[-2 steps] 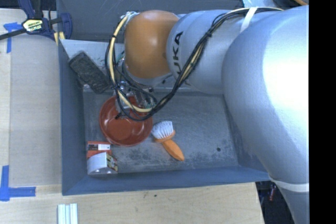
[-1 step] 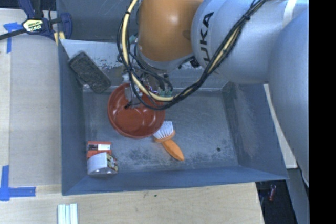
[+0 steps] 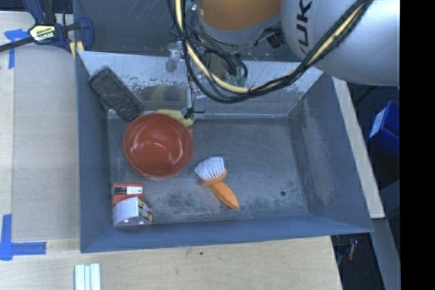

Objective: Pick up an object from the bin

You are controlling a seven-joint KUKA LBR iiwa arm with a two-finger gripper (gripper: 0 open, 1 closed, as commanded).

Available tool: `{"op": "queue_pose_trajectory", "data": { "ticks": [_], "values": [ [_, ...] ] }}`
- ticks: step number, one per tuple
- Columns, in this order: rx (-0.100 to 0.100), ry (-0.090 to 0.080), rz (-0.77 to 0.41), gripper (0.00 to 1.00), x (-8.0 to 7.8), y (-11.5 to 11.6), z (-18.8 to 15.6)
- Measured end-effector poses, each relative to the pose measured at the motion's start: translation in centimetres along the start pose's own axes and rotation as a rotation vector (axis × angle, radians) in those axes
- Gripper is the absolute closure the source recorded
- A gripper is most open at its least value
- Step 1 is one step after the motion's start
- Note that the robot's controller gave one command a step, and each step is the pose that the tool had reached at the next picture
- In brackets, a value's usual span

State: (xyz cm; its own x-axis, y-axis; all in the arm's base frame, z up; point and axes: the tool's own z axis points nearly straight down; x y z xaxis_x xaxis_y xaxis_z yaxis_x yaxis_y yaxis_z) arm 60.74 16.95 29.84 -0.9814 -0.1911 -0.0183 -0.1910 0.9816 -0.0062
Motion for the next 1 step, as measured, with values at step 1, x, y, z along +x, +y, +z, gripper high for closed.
{"op": "queue_pose_trajectory", "data": {
  "ticks": [1],
  "values": [
    [0.0,0.0,-0.003,1.0,-0.24,-0.19,-0.67]
  ]
}}
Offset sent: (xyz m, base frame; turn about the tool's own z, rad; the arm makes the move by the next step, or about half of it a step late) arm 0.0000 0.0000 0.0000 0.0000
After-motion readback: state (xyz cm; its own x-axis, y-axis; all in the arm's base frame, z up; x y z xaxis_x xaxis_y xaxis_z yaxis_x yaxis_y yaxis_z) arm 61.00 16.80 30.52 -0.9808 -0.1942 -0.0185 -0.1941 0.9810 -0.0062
